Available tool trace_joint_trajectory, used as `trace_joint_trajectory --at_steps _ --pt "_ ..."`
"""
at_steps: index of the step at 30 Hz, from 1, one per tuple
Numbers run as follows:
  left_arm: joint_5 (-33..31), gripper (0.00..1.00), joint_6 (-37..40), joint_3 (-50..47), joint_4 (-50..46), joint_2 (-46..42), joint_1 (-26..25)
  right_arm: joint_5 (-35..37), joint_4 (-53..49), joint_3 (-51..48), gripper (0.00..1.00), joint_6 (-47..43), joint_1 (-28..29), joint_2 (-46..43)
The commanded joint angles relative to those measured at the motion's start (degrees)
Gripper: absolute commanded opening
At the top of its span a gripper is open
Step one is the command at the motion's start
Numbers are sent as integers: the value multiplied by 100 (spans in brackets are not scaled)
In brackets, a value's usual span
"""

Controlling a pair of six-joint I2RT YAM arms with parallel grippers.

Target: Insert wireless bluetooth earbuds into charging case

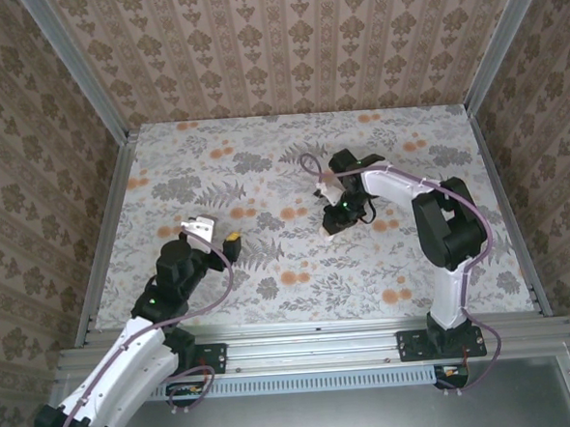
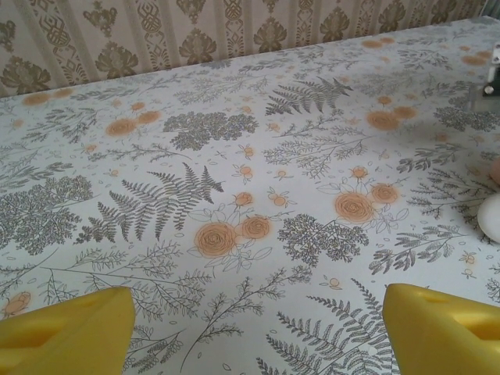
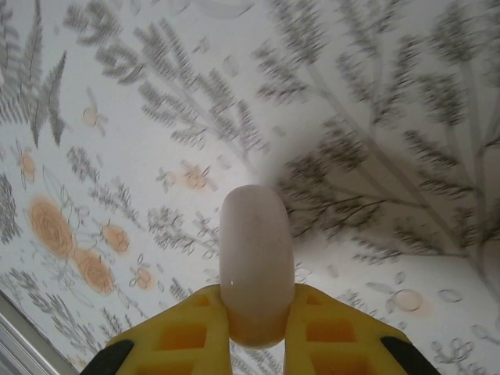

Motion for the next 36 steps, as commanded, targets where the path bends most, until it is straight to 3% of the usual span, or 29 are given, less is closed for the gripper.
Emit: trace_joint_trajectory --at_steps 1,9,24,31,34,36 --pt "-81 84 -50 158 -37 25 64 -635 -157 266 16 254 -223 207" --pt "59 83 -100 194 62 306 82 -945 -280 589 21 255 -425 566" --pt "22 83 -122 287 92 551 134 -73 -368 780 43 512 -469 515" --pt "-671 85 -61 503 -367 478 266 263 -201 740 46 558 -490 32" --pt "-1024 88 -55 627 -578 470 660 440 354 339 47 680 -573 -529" --pt "-1172 92 -80 657 -638 488 928 697 915 -100 54 790 -658 -996"
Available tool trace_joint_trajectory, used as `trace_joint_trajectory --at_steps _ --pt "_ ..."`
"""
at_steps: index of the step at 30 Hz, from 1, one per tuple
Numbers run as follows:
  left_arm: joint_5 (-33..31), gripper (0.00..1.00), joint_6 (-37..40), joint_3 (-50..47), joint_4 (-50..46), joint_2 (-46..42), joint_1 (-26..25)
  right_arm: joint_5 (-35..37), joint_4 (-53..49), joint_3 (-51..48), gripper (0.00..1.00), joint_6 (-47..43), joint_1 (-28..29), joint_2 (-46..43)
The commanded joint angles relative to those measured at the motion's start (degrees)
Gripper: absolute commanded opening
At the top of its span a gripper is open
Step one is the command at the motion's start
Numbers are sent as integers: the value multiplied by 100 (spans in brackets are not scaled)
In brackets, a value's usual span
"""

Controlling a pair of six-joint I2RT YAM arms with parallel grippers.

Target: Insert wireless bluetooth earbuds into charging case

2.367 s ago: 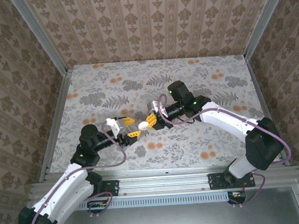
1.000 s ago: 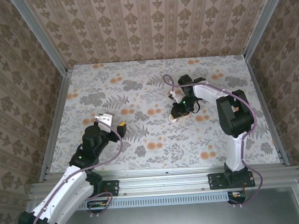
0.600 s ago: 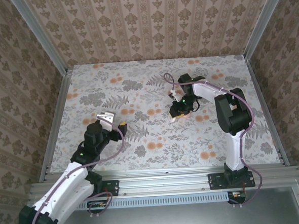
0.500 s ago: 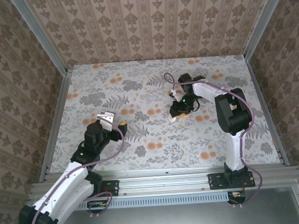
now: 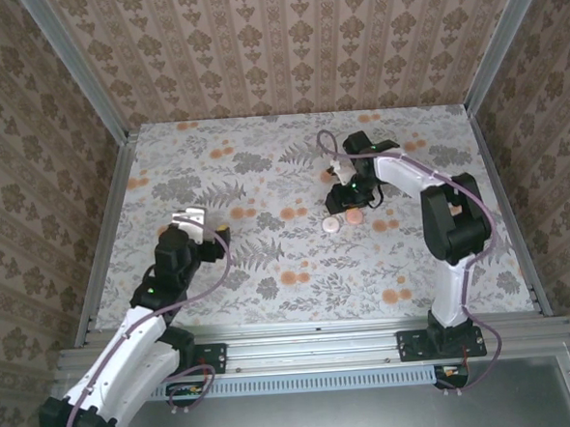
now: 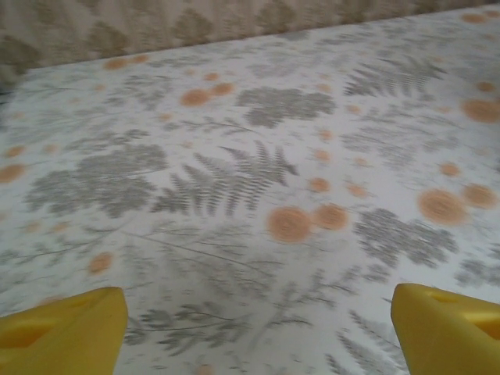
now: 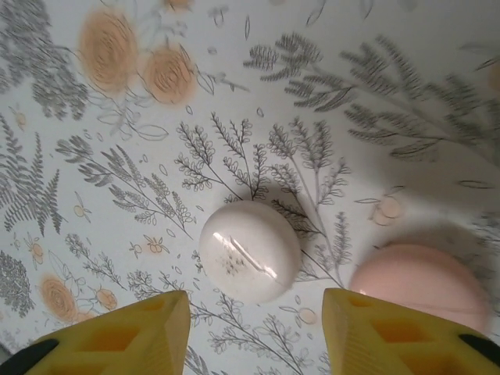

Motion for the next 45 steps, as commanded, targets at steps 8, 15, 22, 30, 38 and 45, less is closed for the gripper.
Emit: trace_joint_trajectory --at_steps 8,15,22,30,38,45 --pt "-1110 100 -278 -222 327 192 1400 1946 3047 -2628 100 541 -700 -2859" --pt "-813 100 -249 -985 2569 928 2003 2578 5250 -4654 100 131 -1155 -4144" --pt "-268 100 165 -763 4898 3258 2126 2525 7294 -5940 100 -26 -1339 -4152" --pt "-190 100 582 -324 5715 4828 1888 2359 9275 -6286 100 -152 -1353 -3113" --pt "-130 100 473 -60 5257 4870 1998 2271 9586 -5986 100 -21 -1472 -2092" --pt "-143 100 495 -57 5284 4886 1987 2461 9375 -5884 100 109 -1524 -2106"
